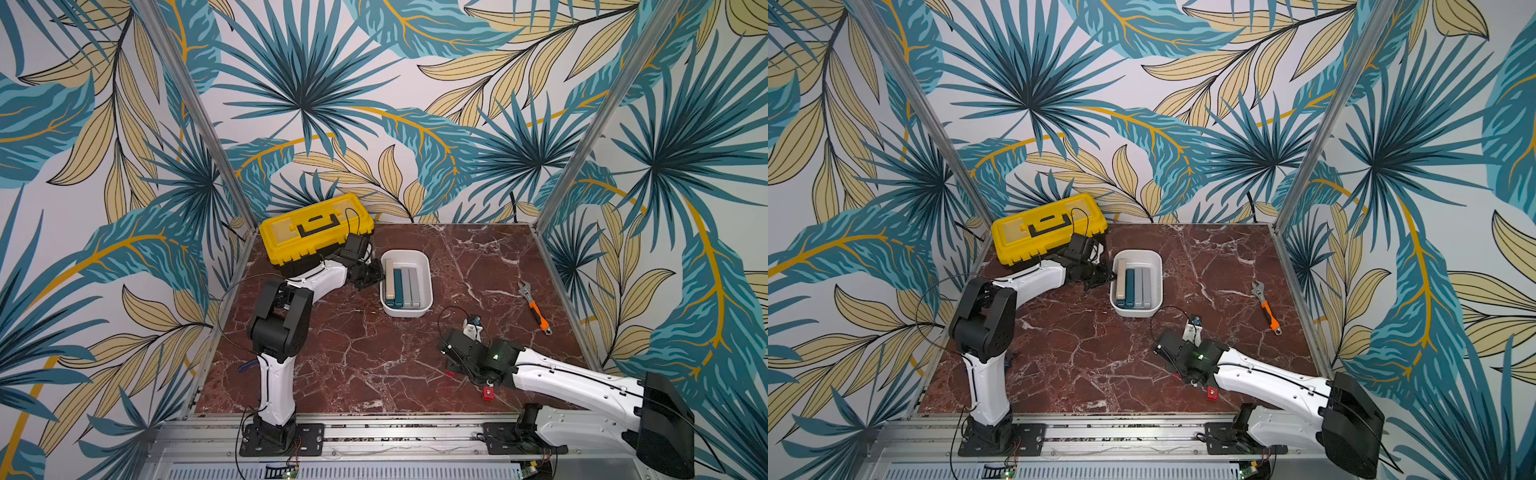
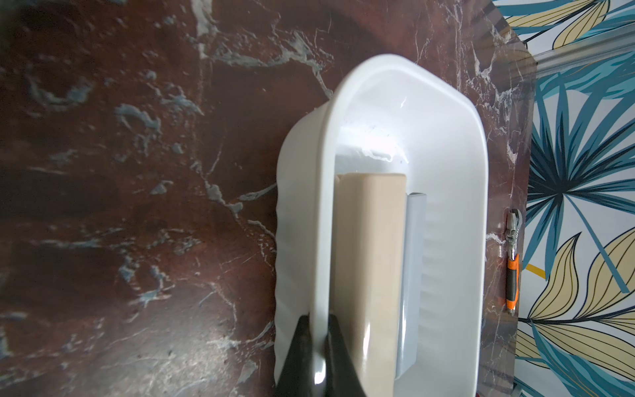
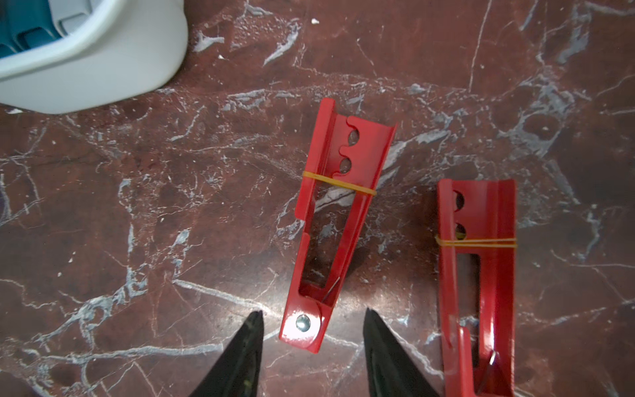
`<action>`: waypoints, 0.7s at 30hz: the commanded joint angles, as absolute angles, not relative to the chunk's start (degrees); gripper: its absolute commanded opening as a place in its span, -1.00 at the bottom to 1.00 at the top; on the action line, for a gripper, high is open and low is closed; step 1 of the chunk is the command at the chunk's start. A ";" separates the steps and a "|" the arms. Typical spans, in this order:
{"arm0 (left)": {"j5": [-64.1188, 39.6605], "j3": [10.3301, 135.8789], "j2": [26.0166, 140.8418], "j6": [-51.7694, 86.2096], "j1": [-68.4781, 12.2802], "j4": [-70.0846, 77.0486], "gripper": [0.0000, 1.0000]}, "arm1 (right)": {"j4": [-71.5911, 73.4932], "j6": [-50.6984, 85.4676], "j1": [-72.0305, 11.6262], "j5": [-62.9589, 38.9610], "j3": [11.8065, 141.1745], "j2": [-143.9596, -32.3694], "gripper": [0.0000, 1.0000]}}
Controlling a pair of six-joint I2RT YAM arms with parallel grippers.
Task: Put the pruning pliers into the storage box
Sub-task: Pick up the pruning pliers from the center of the board.
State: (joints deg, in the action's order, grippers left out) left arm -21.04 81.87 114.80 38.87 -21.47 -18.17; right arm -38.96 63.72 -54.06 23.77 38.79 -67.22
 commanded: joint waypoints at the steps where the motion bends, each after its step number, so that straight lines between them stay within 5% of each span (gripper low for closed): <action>1: -23.97 83.59 113.72 38.90 -21.61 -13.07 -1.00 | -34.42 66.23 -54.23 24.85 36.36 -70.11 0.01; 21: -23.69 84.84 114.30 37.20 -21.67 -15.34 -1.00 | -28.28 65.22 -50.28 26.30 31.27 -72.57 0.02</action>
State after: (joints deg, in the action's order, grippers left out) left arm -21.02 81.89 114.89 37.69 -21.45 -18.87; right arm -29.67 65.84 -50.87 25.69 32.03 -70.85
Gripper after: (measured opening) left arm 0.082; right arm 0.512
